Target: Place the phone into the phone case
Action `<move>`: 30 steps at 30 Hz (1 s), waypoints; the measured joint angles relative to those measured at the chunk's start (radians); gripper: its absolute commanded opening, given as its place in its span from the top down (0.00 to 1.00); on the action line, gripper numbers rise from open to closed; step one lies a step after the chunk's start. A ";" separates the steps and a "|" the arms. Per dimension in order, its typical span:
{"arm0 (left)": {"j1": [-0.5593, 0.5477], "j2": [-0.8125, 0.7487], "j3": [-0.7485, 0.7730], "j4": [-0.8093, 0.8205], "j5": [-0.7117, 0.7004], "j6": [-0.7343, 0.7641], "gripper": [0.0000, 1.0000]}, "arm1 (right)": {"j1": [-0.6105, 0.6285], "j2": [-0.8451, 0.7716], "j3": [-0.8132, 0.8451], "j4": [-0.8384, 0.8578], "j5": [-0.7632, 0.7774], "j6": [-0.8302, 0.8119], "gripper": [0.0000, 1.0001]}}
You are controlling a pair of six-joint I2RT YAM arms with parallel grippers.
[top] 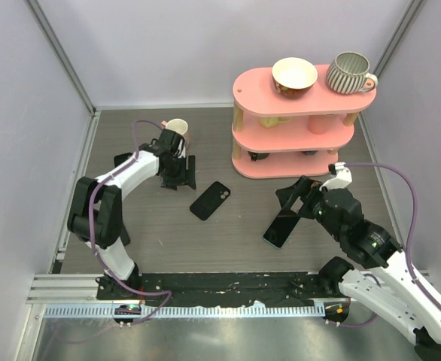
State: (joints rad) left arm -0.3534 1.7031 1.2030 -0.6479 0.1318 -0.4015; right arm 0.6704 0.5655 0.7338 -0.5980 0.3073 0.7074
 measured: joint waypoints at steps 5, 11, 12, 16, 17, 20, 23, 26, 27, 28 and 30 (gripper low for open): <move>0.000 0.073 0.021 0.007 0.019 0.017 0.31 | 0.000 -0.056 -0.035 0.039 -0.023 -0.017 0.02; 0.000 0.094 0.017 0.024 0.068 0.016 0.36 | 0.000 -0.071 -0.048 0.047 -0.034 -0.025 0.02; -0.002 0.099 0.017 0.031 0.076 0.016 0.37 | 0.000 -0.070 -0.048 0.047 -0.035 -0.026 0.02; -0.014 0.119 0.013 0.037 0.094 0.018 0.37 | 0.000 -0.061 -0.048 0.049 -0.040 -0.031 0.02; -0.020 0.121 0.009 0.037 0.094 0.018 0.39 | 0.000 -0.060 -0.048 0.048 -0.041 -0.033 0.02; -0.047 0.126 0.004 0.035 0.092 0.019 0.42 | 0.000 -0.059 -0.048 0.045 -0.041 -0.042 0.02; -0.084 0.139 0.004 0.025 0.082 0.022 0.48 | 0.000 -0.059 -0.048 0.042 -0.041 -0.051 0.02; -0.114 0.147 0.006 0.002 0.066 0.024 0.57 | 0.000 -0.060 -0.047 0.039 -0.041 -0.055 0.02; -0.122 0.147 0.006 -0.005 0.059 0.023 0.60 | 0.000 -0.060 -0.045 0.035 -0.041 -0.057 0.02; -0.131 0.147 0.006 -0.014 0.047 0.020 0.63 | 0.000 -0.060 -0.043 0.032 -0.040 -0.058 0.02; -0.145 0.147 0.003 -0.027 0.035 0.013 0.71 | 0.000 -0.060 -0.038 0.027 -0.039 -0.059 0.02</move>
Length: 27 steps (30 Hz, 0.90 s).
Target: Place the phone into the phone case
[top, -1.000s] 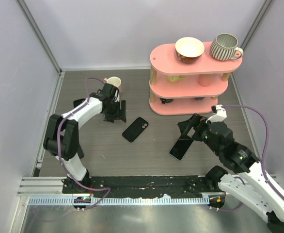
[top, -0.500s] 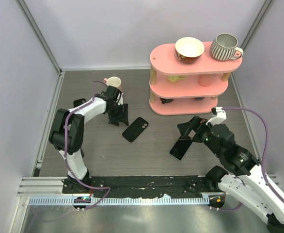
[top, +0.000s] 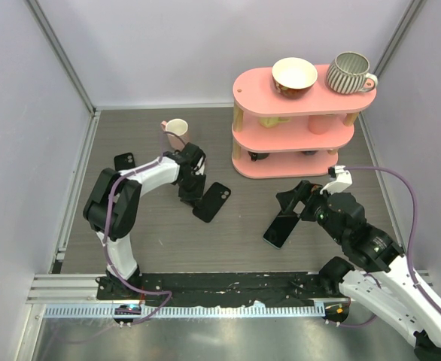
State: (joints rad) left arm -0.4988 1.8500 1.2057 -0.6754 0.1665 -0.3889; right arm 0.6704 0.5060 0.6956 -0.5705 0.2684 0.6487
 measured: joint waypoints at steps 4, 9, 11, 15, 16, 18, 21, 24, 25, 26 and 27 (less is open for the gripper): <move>-0.029 -0.021 -0.033 -0.007 -0.015 -0.035 0.79 | 0.000 0.000 0.004 -0.017 0.014 0.000 0.03; -0.092 -0.107 -0.137 0.010 -0.030 -0.153 0.82 | 0.000 0.011 0.004 -0.039 0.033 0.008 0.02; -0.114 -0.164 -0.197 0.036 -0.016 -0.220 0.82 | 0.000 0.032 0.005 -0.054 0.061 0.042 0.02; -0.137 -0.290 -0.311 0.121 0.026 -0.340 0.68 | 0.000 0.119 0.014 -0.115 0.136 0.159 0.02; -0.138 -0.312 -0.325 0.133 0.035 -0.364 0.58 | 0.000 0.150 0.018 -0.132 0.149 0.190 0.02; -0.138 -0.340 -0.331 0.151 0.040 -0.396 0.46 | 0.000 0.224 0.034 -0.173 0.171 0.248 0.02; -0.138 -0.388 -0.329 0.167 0.034 -0.418 0.19 | 0.000 0.345 0.072 -0.222 0.193 0.328 0.01; -0.126 -0.444 -0.294 0.146 0.005 -0.396 0.01 | 0.000 0.443 0.084 -0.238 0.204 0.392 0.00; -0.113 -0.459 -0.269 0.132 -0.009 -0.381 0.00 | 0.000 0.467 0.085 -0.246 0.208 0.413 0.00; -0.095 -0.470 -0.237 0.120 -0.025 -0.364 0.00 | 0.000 0.489 0.088 -0.253 0.211 0.433 0.00; -0.077 -0.476 -0.207 0.111 -0.036 -0.348 0.00 | 0.000 0.516 0.097 -0.270 0.215 0.460 0.00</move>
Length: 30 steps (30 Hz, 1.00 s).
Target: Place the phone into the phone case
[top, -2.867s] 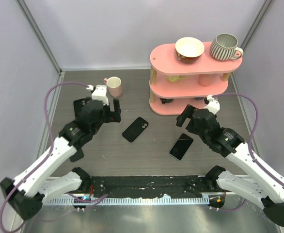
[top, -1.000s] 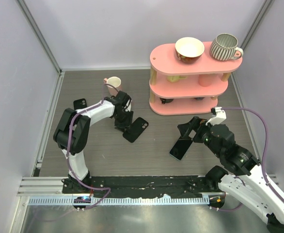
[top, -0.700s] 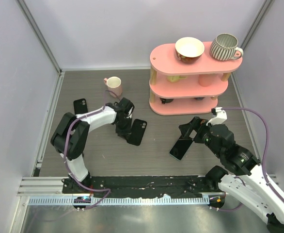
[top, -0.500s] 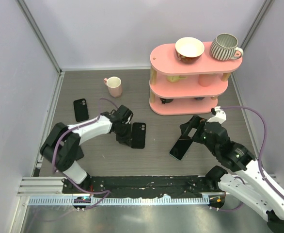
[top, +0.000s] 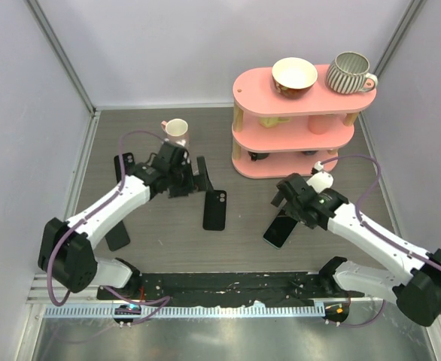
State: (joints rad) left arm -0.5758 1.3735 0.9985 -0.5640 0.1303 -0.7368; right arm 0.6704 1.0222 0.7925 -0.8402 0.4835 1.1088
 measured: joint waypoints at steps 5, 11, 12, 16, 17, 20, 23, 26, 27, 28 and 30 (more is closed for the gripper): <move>0.130 -0.023 0.146 -0.025 -0.095 0.121 0.00 | 0.000 0.135 0.067 -0.047 0.018 0.099 0.00; 0.171 -0.024 0.146 -0.047 -0.166 0.181 0.00 | 0.000 0.270 0.082 -0.052 0.005 0.157 0.00; 0.171 -0.023 0.133 -0.050 -0.164 0.188 0.00 | 0.000 0.293 0.082 -0.053 0.001 0.163 0.00; 0.169 -0.019 0.114 -0.085 -0.159 0.197 0.00 | 0.000 0.381 0.087 -0.066 -0.018 0.195 0.00; 0.169 -0.019 0.112 -0.085 -0.158 0.198 0.00 | 0.000 0.399 0.087 -0.067 -0.026 0.204 0.00; 0.169 -0.019 0.110 -0.084 -0.143 0.200 0.00 | 0.000 0.438 0.087 -0.058 -0.056 0.214 0.00; 0.169 -0.019 0.110 -0.085 -0.127 0.203 0.00 | 0.000 0.463 0.087 -0.041 -0.083 0.219 0.00; 0.169 -0.019 0.110 -0.085 -0.119 0.205 0.00 | 0.000 0.469 0.087 -0.044 -0.089 0.234 0.00; 0.169 -0.019 0.110 -0.085 -0.117 0.206 0.00 | 0.000 0.469 0.087 -0.048 -0.088 0.240 0.00; 0.169 -0.019 0.110 -0.085 -0.117 0.207 0.00 | 0.000 0.469 0.087 -0.053 -0.088 0.246 0.00; 0.169 -0.019 0.110 -0.085 -0.114 0.209 0.00 | 0.000 0.469 0.087 -0.061 -0.088 0.258 0.00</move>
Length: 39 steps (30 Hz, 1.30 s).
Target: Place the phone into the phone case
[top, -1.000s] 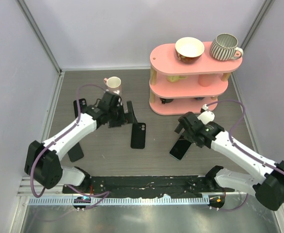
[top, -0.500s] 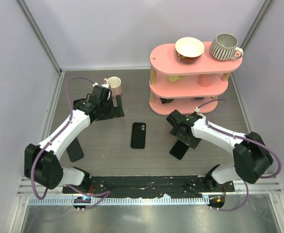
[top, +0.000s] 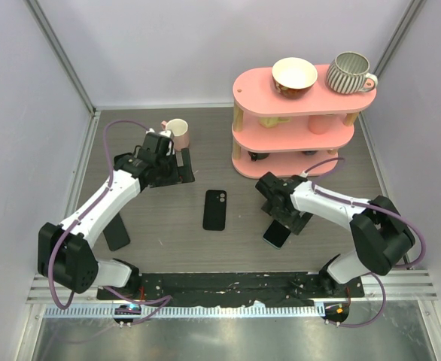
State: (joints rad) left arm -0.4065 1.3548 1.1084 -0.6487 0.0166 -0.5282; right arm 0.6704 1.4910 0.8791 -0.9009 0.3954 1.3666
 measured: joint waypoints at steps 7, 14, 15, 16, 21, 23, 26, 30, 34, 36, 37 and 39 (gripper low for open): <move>0.000 0.000 0.000 0.000 0.003 0.010 0.00 | 0.000 0.000 -0.004 -0.014 0.003 0.029 0.00; 0.000 0.000 0.000 0.000 0.003 0.013 0.01 | 0.000 0.000 -0.043 0.003 -0.004 0.039 0.01; 0.000 0.000 0.000 0.000 0.003 0.013 0.01 | 0.000 0.000 -0.047 0.005 -0.005 0.041 0.00; 0.000 0.000 0.000 0.000 0.003 0.013 0.01 | 0.000 0.000 -0.050 0.010 -0.006 0.043 0.01; 0.000 0.000 0.000 0.000 0.003 0.013 0.01 | 0.000 0.003 -0.064 0.036 -0.013 0.047 0.04; 0.000 0.000 0.000 0.000 0.003 0.013 0.02 | 0.000 0.008 -0.066 0.047 -0.014 0.045 0.07; 0.000 0.000 0.000 0.000 0.003 0.013 0.05 | 0.000 0.012 -0.066 0.069 -0.014 0.035 0.14; 0.000 0.000 -0.001 0.001 0.003 0.008 0.11 | 0.000 0.017 -0.065 0.090 -0.013 0.017 0.19; -0.003 0.011 -0.016 0.008 0.024 -0.038 0.23 | 0.000 0.021 -0.063 0.097 -0.007 -0.003 0.32; -0.011 0.035 -0.037 0.025 0.045 -0.070 0.27 | 0.000 0.021 -0.063 0.097 -0.003 -0.016 0.38; -0.018 0.053 -0.049 0.032 0.050 -0.085 0.28 | 0.000 0.021 -0.062 0.100 -0.001 -0.026 0.40; -0.048 0.098 -0.068 0.041 0.051 -0.114 0.29 | 0.000 0.021 -0.062 0.105 0.002 -0.051 0.45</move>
State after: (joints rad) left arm -0.4545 1.4525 1.0409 -0.6079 0.0677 -0.6426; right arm 0.6704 1.5120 0.8173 -0.7963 0.3969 1.3151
